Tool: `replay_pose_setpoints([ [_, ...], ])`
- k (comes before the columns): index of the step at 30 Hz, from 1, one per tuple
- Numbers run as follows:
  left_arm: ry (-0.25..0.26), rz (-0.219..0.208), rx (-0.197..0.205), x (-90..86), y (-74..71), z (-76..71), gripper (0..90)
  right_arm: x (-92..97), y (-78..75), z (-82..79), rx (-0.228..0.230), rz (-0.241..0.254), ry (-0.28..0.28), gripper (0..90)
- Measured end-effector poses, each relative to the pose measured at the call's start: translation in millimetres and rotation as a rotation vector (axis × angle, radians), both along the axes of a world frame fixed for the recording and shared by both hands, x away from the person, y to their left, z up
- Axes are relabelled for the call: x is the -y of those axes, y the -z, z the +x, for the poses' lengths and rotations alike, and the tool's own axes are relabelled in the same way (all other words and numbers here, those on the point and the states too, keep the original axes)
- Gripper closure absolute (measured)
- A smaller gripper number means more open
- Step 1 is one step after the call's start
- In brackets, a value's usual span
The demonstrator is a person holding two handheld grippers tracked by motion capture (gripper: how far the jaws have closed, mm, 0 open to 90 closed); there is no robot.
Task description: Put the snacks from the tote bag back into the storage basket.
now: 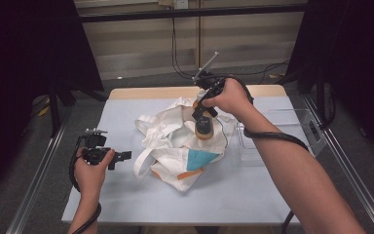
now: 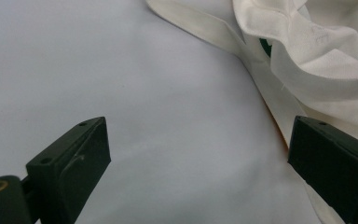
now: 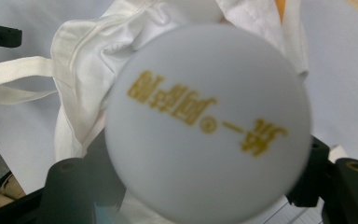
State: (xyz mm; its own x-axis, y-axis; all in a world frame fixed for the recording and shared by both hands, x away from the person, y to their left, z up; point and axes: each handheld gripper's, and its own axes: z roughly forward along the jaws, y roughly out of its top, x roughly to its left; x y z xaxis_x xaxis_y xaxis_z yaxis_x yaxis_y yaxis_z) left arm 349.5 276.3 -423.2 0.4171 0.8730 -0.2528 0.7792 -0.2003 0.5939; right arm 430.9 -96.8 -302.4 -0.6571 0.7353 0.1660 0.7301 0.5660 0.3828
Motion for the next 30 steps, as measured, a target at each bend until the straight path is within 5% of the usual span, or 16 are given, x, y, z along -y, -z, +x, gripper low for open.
replay_pose_setpoints([
  [30,0.009,0.002,-0.012,3.8,4.5,-1.0,4.7,27.9,-14.9,-5.0,-0.008,-0.032,0.029,30.2],
])
